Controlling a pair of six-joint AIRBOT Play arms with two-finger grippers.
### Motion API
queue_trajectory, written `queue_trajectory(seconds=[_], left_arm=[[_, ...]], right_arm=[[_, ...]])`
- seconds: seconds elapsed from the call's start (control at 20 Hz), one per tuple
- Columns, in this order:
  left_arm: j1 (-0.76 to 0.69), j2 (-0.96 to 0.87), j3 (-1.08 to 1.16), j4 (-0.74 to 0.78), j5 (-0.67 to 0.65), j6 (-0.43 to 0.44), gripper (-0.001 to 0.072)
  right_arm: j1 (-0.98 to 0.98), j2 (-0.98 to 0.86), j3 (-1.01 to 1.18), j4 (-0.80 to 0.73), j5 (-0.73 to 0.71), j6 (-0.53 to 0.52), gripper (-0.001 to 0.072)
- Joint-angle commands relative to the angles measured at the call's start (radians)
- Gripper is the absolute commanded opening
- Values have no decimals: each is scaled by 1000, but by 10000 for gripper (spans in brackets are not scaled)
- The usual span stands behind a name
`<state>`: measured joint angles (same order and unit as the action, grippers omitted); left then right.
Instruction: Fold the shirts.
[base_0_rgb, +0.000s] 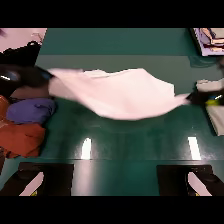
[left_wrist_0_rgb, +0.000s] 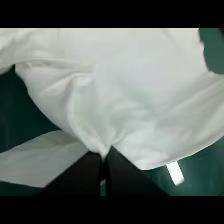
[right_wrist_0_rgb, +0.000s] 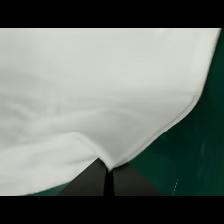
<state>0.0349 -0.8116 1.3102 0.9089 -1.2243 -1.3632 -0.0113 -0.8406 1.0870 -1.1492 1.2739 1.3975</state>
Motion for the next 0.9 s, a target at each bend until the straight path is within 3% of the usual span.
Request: queue_trajectory(seconds=[0.0,0.25,0.4,0.65,0.85], left_arm=[[49,53,327,8,-36,-2,26],[49,52,764,65,91,-29,26],[49,54,881,103,196,-48,26],[49,45,779,108,155,-101,26],[49,-1,476,98,46,-106,26]], right_arm=[[-68,100,304,3,-58,2,14],[-259,166,658,-5,-70,0,13],[-385,158,786,-5,-50,0,14],[-418,-11,984,8,120,4,13],[-388,-166,880,82,230,12,13]])
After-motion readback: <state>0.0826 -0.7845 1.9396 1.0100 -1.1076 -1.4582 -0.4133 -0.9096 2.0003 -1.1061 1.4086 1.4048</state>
